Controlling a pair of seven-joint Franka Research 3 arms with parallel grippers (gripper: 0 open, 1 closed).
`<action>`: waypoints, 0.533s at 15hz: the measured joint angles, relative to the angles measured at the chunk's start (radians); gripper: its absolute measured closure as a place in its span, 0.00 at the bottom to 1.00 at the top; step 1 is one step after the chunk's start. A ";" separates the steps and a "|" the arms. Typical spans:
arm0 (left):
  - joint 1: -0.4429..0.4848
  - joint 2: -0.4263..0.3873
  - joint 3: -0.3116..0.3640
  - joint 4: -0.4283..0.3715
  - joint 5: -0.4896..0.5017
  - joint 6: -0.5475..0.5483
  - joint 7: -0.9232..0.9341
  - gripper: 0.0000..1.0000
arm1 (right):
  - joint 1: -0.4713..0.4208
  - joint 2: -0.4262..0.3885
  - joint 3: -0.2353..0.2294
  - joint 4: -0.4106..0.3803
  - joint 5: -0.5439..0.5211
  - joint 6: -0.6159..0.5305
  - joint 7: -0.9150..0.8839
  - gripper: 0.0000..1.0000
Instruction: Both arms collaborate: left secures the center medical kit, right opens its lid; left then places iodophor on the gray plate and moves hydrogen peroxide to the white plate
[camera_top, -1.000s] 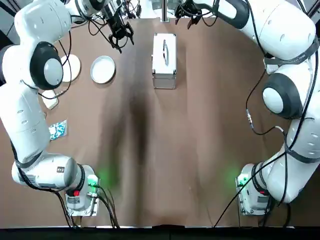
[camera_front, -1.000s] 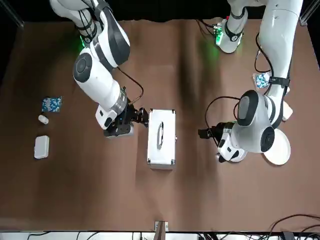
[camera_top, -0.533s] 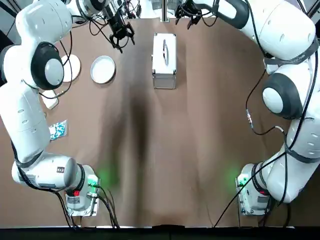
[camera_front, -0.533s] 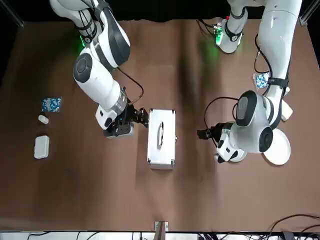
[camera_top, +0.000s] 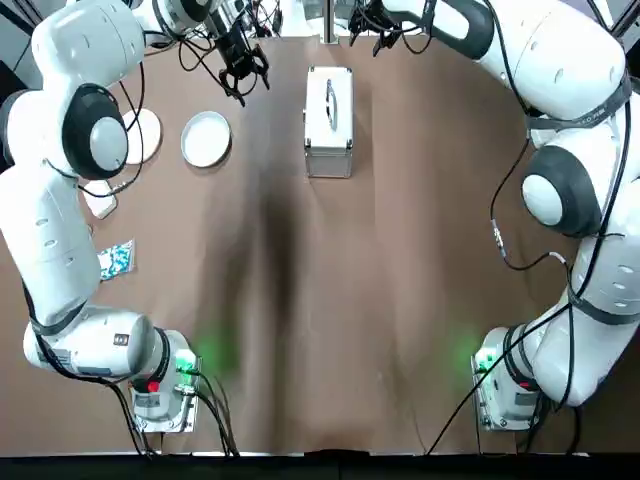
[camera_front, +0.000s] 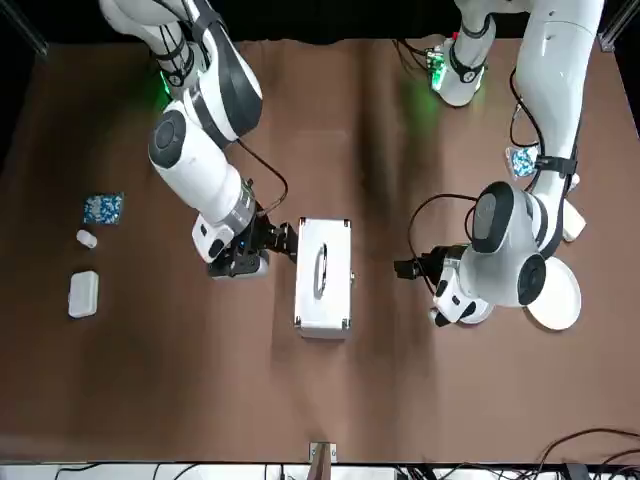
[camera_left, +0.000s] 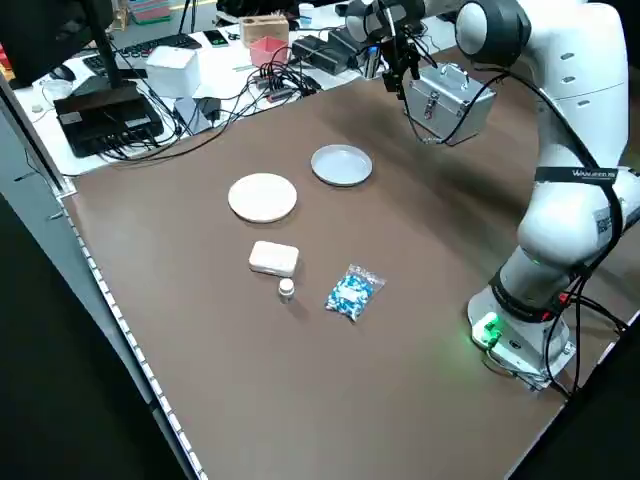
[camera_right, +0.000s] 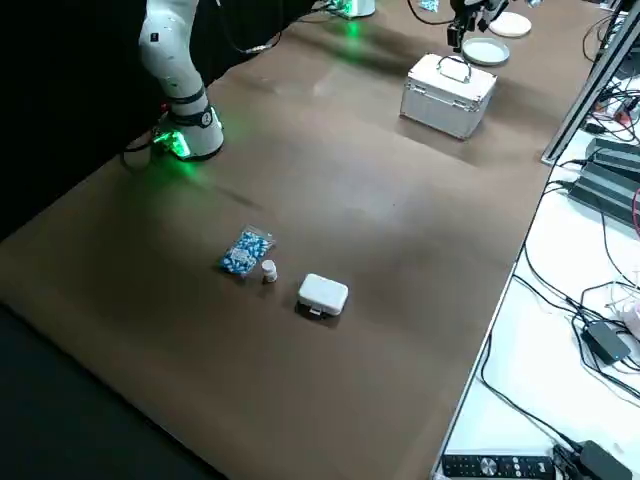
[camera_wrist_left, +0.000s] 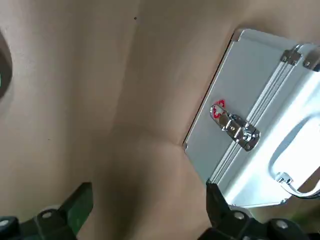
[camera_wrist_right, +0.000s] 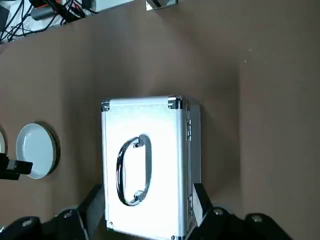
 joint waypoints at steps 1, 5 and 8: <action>0.000 0.001 0.000 0.000 0.000 0.000 0.000 0.00 | 0.000 0.001 0.000 0.000 0.001 0.001 0.001 0.20; -0.011 0.025 0.000 0.000 0.000 0.009 0.007 0.00 | 0.000 0.006 0.000 0.000 0.004 0.001 0.002 0.21; -0.034 0.056 0.000 0.000 0.000 0.016 0.021 0.00 | 0.000 0.008 0.000 0.000 0.006 0.003 0.002 0.21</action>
